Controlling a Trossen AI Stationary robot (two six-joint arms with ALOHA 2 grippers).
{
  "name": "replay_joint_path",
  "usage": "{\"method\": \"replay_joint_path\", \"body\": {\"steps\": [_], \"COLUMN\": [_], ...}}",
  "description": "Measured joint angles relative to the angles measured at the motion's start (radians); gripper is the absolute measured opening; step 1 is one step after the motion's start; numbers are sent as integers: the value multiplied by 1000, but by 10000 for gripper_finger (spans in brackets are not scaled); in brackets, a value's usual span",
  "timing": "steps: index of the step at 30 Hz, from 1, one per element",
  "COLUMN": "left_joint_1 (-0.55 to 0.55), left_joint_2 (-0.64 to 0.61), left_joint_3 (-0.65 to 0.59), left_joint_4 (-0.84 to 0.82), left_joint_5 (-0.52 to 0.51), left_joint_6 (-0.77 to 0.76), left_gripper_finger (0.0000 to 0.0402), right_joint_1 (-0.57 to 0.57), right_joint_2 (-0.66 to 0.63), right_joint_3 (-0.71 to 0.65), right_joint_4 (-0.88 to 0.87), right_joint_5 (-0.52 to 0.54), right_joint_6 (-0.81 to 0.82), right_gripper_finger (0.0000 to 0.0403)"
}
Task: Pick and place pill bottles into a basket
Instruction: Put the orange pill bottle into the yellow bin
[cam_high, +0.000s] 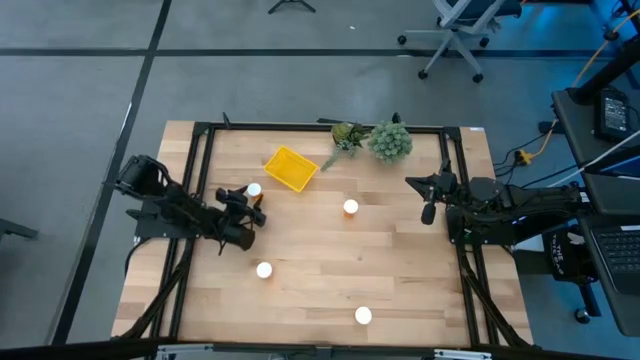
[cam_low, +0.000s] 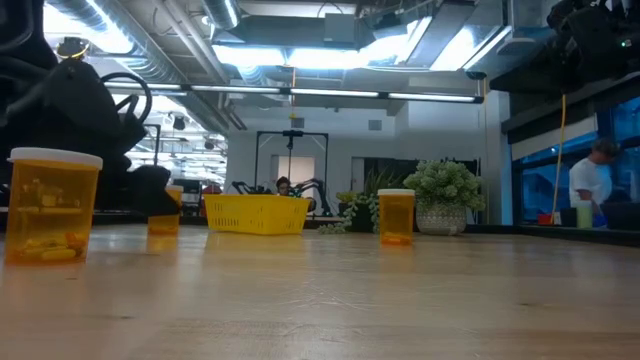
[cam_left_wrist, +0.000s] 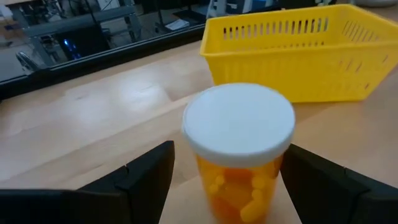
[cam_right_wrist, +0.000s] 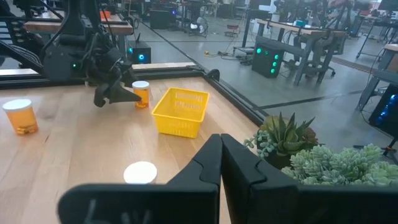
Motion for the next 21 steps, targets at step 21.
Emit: {"method": "replay_joint_path", "body": {"steps": [21], "left_joint_1": [56], "left_joint_2": [0], "left_joint_3": [0], "left_joint_4": [77], "left_joint_5": [21], "left_joint_6": [102], "left_gripper_finger": [196], "right_joint_1": [0], "right_joint_2": [0], "right_joint_3": [0], "right_joint_4": [0], "right_joint_5": [0], "right_joint_6": [0], "right_gripper_finger": [10]}}
